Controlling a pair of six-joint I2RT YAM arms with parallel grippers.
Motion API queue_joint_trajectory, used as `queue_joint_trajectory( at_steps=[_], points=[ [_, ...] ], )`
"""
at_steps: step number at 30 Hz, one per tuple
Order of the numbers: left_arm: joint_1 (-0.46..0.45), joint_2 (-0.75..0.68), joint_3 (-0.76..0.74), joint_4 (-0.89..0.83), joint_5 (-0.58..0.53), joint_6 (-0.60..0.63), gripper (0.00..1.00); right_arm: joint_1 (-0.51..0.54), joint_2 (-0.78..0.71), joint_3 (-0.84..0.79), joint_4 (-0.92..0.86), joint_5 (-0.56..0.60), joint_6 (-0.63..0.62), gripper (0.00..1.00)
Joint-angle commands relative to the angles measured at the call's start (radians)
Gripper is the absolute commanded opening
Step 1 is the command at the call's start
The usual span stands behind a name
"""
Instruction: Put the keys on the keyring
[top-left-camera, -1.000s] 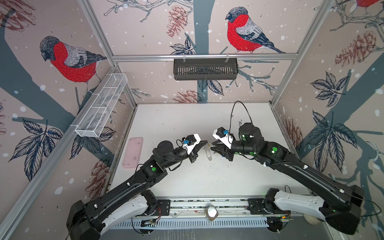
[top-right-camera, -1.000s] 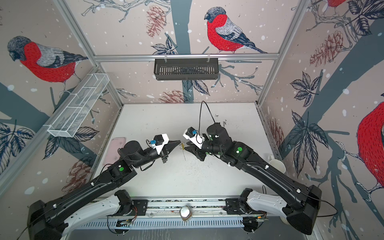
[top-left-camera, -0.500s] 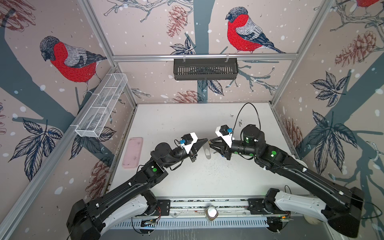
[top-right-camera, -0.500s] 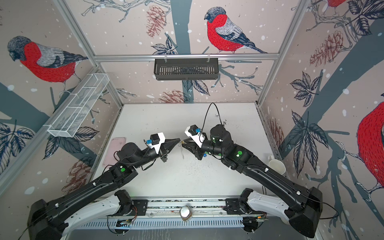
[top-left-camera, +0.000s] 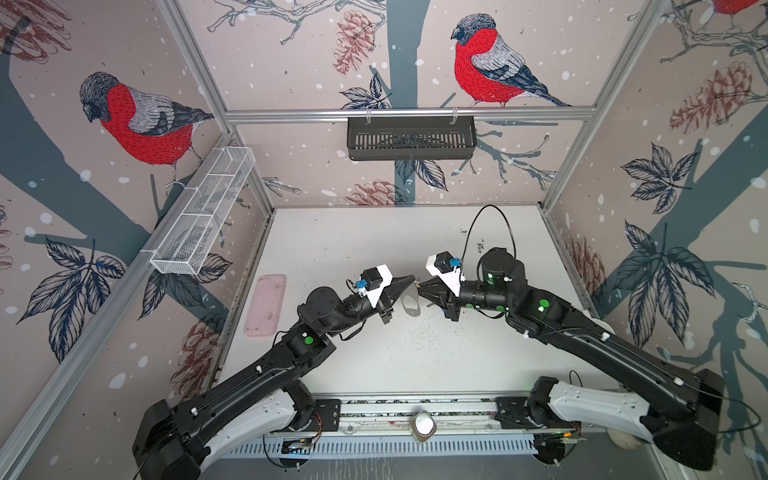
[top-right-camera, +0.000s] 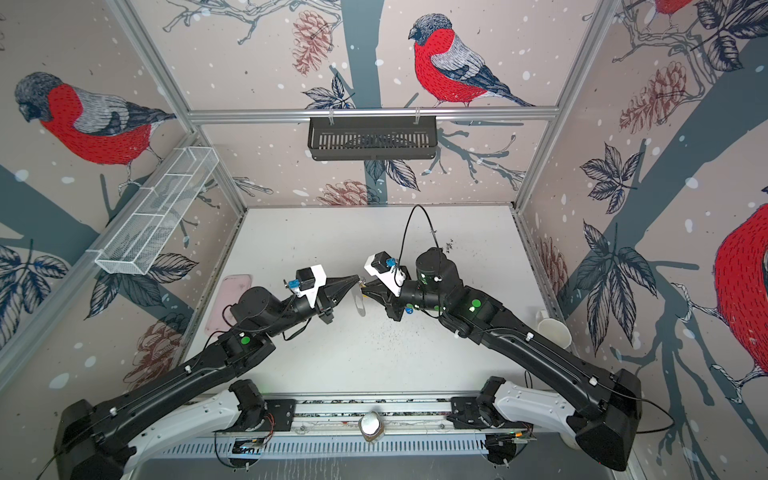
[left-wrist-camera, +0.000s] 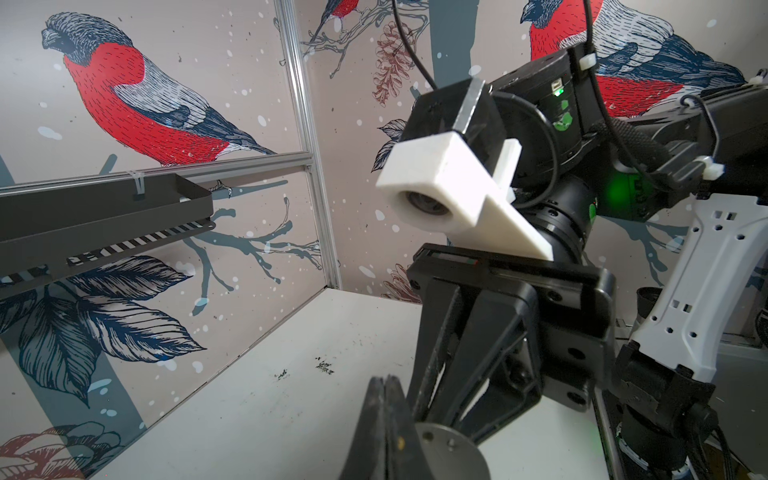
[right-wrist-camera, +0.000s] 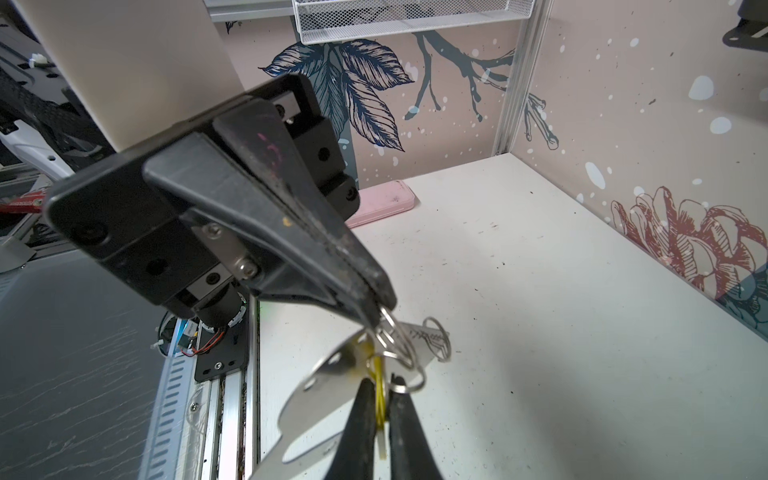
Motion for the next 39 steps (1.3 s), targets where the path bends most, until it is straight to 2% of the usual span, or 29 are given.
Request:
queue_joint_trajectory(
  at_steps=[1, 8, 14, 17, 21, 28, 39],
  points=[
    [0.0, -0.002, 0.0, 0.07, 0.015, -0.006, 0.0, 0.011, 0.01, 0.013, -0.027, -0.03, -0.032, 0.07],
    [0.001, -0.001, -0.001, 0.073, 0.013, -0.004, 0.0, 0.029, 0.017, 0.023, -0.064, -0.032, -0.059, 0.07],
    [0.001, -0.003, -0.006, 0.074, 0.013, -0.004, 0.0, 0.029, -0.001, 0.02, -0.071, 0.031, -0.052, 0.21],
    [0.001, -0.011, -0.011, 0.079, 0.012, -0.004, 0.0, 0.029, -0.025, 0.014, -0.071, 0.074, -0.047, 0.32],
    [0.002, -0.025, -0.018, 0.085, 0.016, -0.004, 0.0, 0.012, -0.071, -0.006, -0.054, 0.117, -0.032, 0.36],
    [0.001, -0.023, -0.023, 0.077, 0.037, -0.001, 0.0, -0.013, -0.13, -0.008, -0.02, 0.096, -0.025, 0.36],
    [0.001, -0.008, -0.012, 0.057, 0.112, 0.002, 0.0, -0.015, -0.055, 0.023, -0.005, 0.002, -0.066, 0.23]
  ],
)
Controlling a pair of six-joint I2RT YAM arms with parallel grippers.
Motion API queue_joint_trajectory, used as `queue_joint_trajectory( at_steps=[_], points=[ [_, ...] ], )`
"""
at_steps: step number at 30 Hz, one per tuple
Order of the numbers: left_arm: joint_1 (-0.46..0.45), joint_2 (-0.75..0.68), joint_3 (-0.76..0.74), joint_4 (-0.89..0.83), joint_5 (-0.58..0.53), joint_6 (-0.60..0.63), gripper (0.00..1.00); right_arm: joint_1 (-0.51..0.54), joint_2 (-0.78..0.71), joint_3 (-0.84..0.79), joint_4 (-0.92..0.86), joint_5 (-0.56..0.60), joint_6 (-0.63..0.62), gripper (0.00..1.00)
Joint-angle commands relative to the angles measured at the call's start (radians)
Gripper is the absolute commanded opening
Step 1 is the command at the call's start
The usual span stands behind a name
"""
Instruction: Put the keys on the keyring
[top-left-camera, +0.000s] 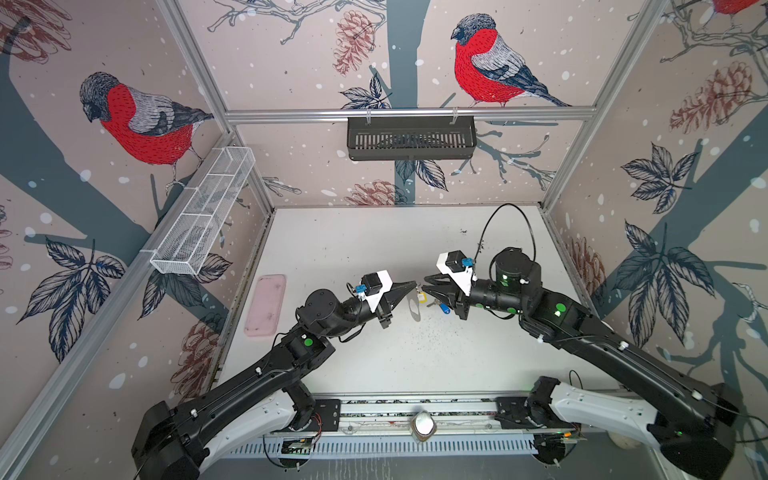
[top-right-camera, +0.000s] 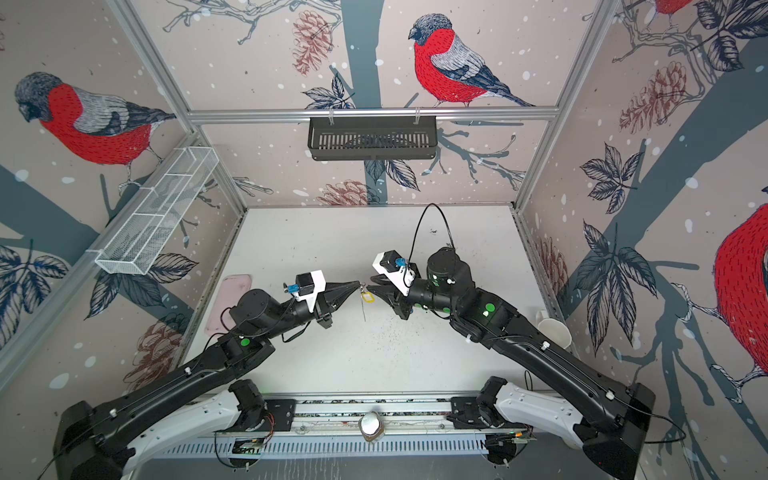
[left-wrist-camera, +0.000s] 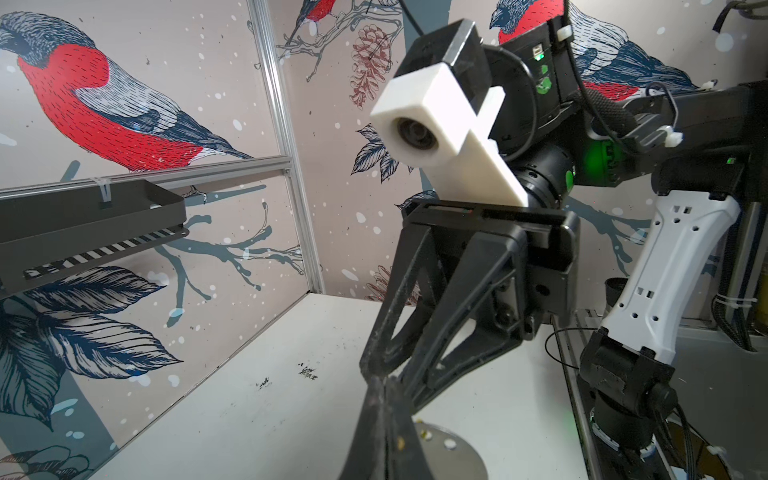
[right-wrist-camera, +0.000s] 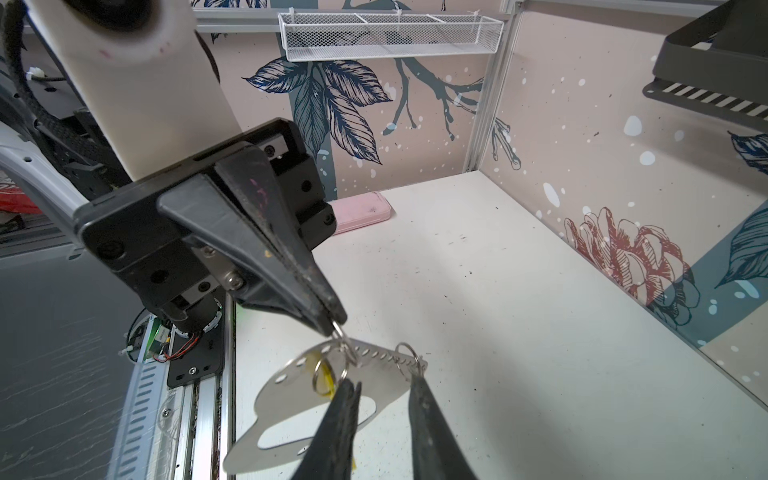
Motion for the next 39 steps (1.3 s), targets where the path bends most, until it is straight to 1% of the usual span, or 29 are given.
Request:
queue_joint_trajectory(
  at_steps=[1, 5, 10, 16, 21, 26, 33, 39],
  points=[
    [0.001, 0.003, 0.01, 0.044, 0.042, 0.001, 0.0, 0.001, 0.012, 0.006, 0.044, -0.049, -0.019, 0.23],
    [0.0, 0.007, 0.012, 0.046, 0.046, 0.001, 0.0, 0.002, 0.015, 0.006, 0.047, -0.063, -0.025, 0.2],
    [0.001, 0.012, 0.013, 0.046, 0.057, 0.001, 0.0, 0.002, 0.014, 0.007, 0.051, -0.071, -0.029, 0.18],
    [0.001, 0.014, 0.015, 0.04, 0.071, 0.001, 0.0, 0.002, 0.016, 0.008, 0.058, -0.08, -0.033, 0.13],
    [0.0, 0.021, 0.023, 0.028, 0.085, 0.001, 0.0, 0.002, 0.02, 0.009, 0.064, -0.082, -0.031, 0.13],
    [0.002, 0.027, 0.025, 0.023, 0.095, 0.001, 0.0, 0.002, 0.018, 0.012, 0.067, -0.086, -0.031, 0.09],
    [0.0, 0.035, 0.026, 0.021, 0.096, 0.005, 0.0, 0.003, 0.014, 0.018, 0.063, -0.092, -0.036, 0.01],
    [0.002, 0.033, 0.028, 0.016, 0.08, 0.006, 0.0, 0.003, 0.014, 0.019, 0.052, -0.089, -0.048, 0.0]
  ],
)
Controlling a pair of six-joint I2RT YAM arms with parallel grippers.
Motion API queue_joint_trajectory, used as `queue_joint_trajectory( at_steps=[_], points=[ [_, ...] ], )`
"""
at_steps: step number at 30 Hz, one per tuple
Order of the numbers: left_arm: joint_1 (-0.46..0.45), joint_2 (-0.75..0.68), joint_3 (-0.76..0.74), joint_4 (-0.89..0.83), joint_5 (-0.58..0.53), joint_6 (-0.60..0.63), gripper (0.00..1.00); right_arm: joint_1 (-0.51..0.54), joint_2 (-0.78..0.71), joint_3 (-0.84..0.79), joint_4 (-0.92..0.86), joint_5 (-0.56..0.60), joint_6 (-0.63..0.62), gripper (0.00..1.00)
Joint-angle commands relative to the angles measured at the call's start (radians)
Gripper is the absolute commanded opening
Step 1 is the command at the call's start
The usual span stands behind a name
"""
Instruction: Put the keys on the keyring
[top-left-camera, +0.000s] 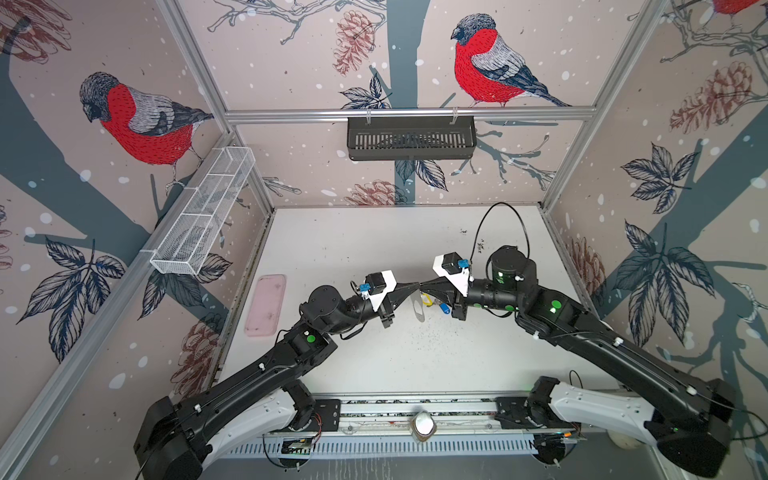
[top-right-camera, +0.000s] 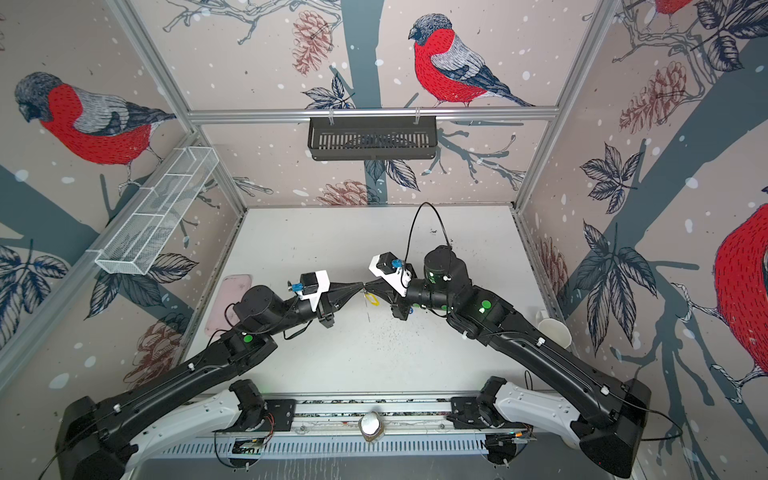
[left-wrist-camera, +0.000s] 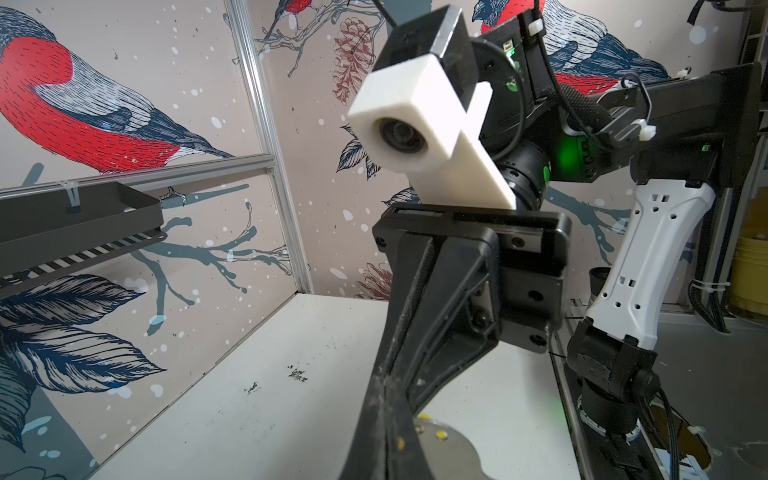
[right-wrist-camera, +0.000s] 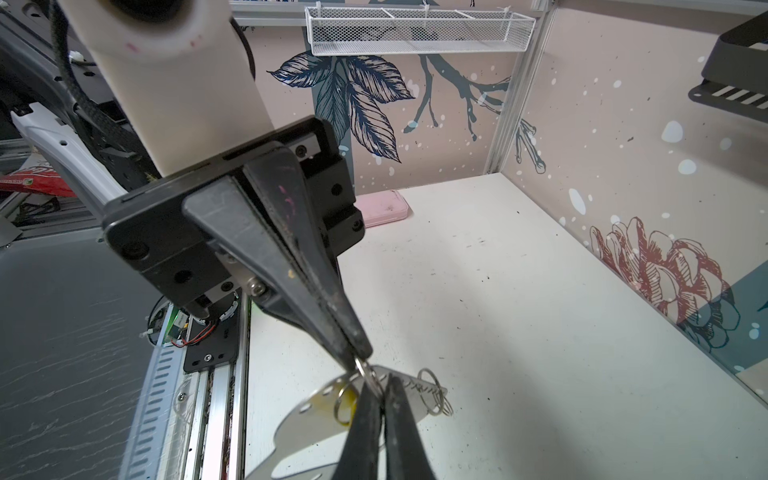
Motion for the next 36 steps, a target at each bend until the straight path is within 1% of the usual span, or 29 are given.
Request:
queue_joint_trajectory(
  at_steps=[1, 3, 7, 11, 16, 19, 22, 26, 29, 32, 34, 36],
  points=[
    [0.0, -0.003, 0.008, 0.016, 0.015, -0.006, 0.0, 0.005, 0.002, 0.013, 0.048, -0.027, -0.023, 0.0],
    [0.0, -0.013, 0.008, 0.01, -0.003, -0.003, 0.02, 0.005, 0.006, 0.019, 0.036, -0.013, -0.028, 0.0],
    [0.004, -0.033, 0.005, 0.007, -0.02, -0.003, 0.13, 0.005, 0.022, 0.029, 0.006, 0.006, -0.037, 0.0],
    [0.006, -0.048, 0.013, -0.023, -0.038, 0.012, 0.17, 0.004, 0.04, 0.046, -0.029, 0.027, -0.049, 0.0],
    [0.007, -0.101, 0.017, -0.092, -0.09, 0.04, 0.2, 0.005, 0.066, 0.089, -0.097, 0.056, -0.069, 0.0],
    [0.008, -0.122, 0.046, -0.192, -0.139, 0.068, 0.22, 0.005, 0.099, 0.134, -0.157, 0.073, -0.086, 0.0],
    [0.007, -0.128, 0.083, -0.299, -0.201, 0.084, 0.23, 0.009, 0.142, 0.202, -0.243, 0.113, -0.11, 0.0],
    [0.007, -0.118, 0.126, -0.407, -0.298, 0.091, 0.25, 0.021, 0.219, 0.35, -0.41, 0.177, -0.16, 0.0],
    [0.007, -0.102, 0.151, -0.458, -0.317, 0.106, 0.25, 0.032, 0.319, 0.485, -0.544, 0.22, -0.197, 0.0],
    [0.007, -0.091, 0.164, -0.476, -0.301, 0.127, 0.26, 0.043, 0.394, 0.599, -0.661, 0.247, -0.23, 0.0],
    [0.007, -0.089, 0.168, -0.473, -0.294, 0.141, 0.26, 0.048, 0.432, 0.648, -0.717, 0.263, -0.25, 0.0],
    [0.007, -0.083, 0.17, -0.472, -0.292, 0.158, 0.28, 0.051, 0.45, 0.672, -0.736, 0.271, -0.26, 0.0]
  ],
)
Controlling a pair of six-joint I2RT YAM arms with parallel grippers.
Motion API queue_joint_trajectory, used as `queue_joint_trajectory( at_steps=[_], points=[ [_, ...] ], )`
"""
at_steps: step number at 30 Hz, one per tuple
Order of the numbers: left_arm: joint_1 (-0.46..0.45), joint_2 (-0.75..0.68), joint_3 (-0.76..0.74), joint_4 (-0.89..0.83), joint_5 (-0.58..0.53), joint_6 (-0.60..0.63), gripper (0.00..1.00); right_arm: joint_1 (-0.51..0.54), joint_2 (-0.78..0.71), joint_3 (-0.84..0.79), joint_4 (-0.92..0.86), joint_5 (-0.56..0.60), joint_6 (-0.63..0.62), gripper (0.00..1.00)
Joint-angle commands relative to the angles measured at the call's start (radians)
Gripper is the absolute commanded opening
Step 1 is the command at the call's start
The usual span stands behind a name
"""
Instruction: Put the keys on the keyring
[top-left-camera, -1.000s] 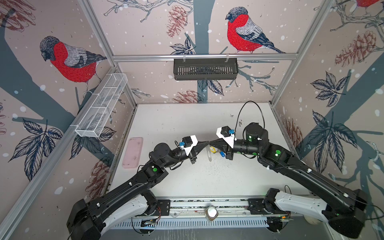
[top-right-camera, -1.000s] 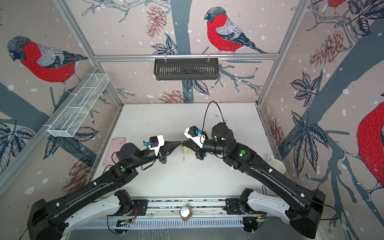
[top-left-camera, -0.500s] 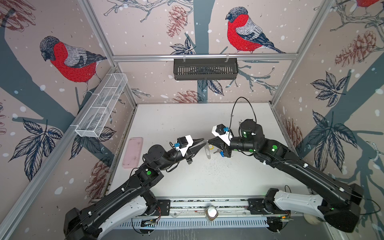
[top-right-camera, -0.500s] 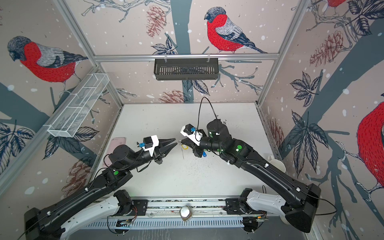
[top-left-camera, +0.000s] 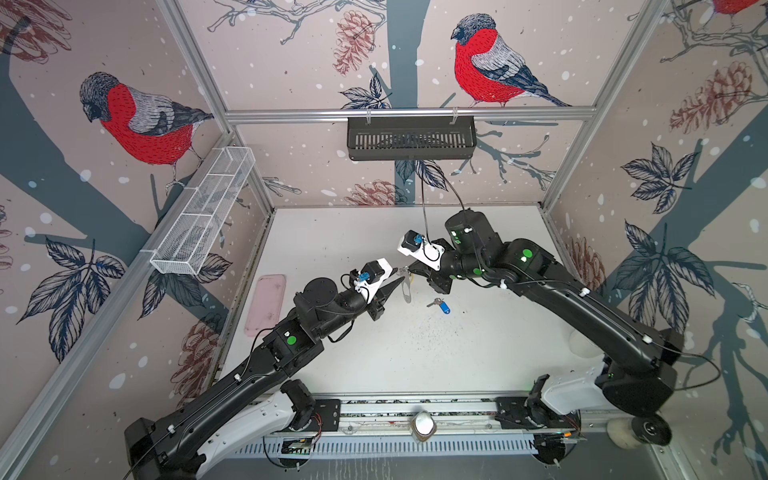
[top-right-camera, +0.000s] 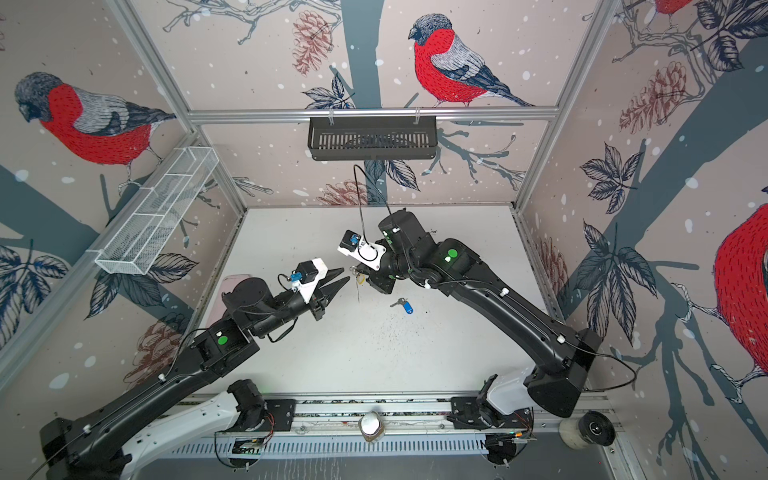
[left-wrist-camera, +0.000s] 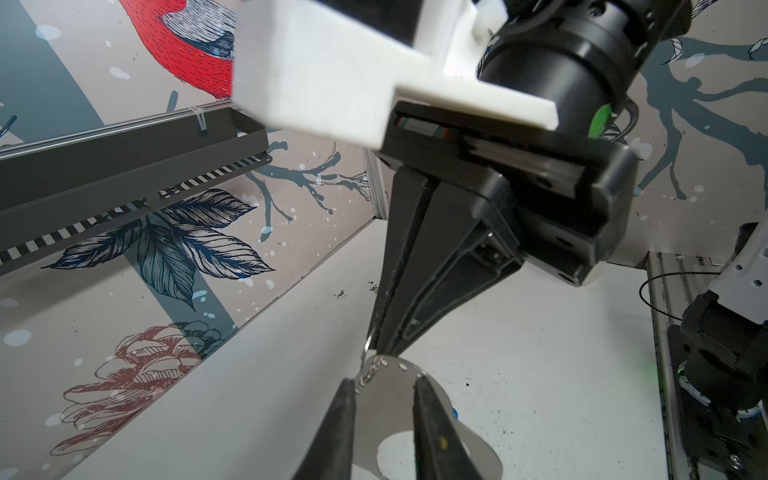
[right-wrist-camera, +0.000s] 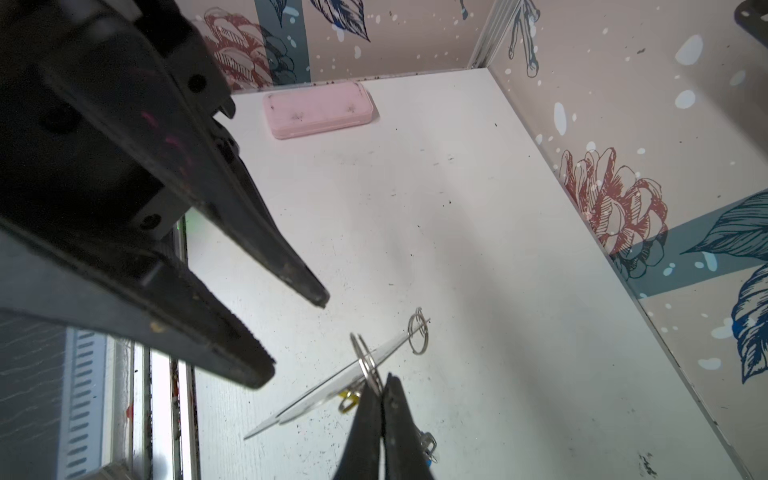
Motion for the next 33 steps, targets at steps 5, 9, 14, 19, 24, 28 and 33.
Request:
queue_joint_trajectory(
  at_steps=[5, 9, 14, 19, 24, 28, 33],
  points=[
    [0.002, 0.04, 0.052, -0.055, -0.016, 0.075, 0.32, 0.014, 0.036, 0.067, -0.134, 0.02, -0.059, 0.0],
    [0.002, 0.063, 0.064, -0.062, 0.006, 0.093, 0.33, 0.02, 0.045, 0.077, -0.136, 0.004, -0.066, 0.0],
    [0.002, 0.083, 0.074, -0.064, 0.025, 0.11, 0.33, 0.024, 0.049, 0.079, -0.138, -0.006, -0.072, 0.0],
    [0.002, 0.09, 0.085, -0.085, 0.054, 0.123, 0.25, 0.024, 0.036, 0.069, -0.131, -0.017, -0.079, 0.0],
    [0.002, 0.098, 0.101, -0.114, 0.083, 0.131, 0.24, 0.024, 0.024, 0.058, -0.125, -0.025, -0.086, 0.0],
    [0.002, 0.118, 0.119, -0.132, 0.103, 0.133, 0.23, 0.026, 0.021, 0.057, -0.124, -0.031, -0.087, 0.0],
    [0.003, 0.139, 0.132, -0.14, 0.116, 0.134, 0.21, 0.029, 0.015, 0.055, -0.12, -0.034, -0.091, 0.0]
  ],
)
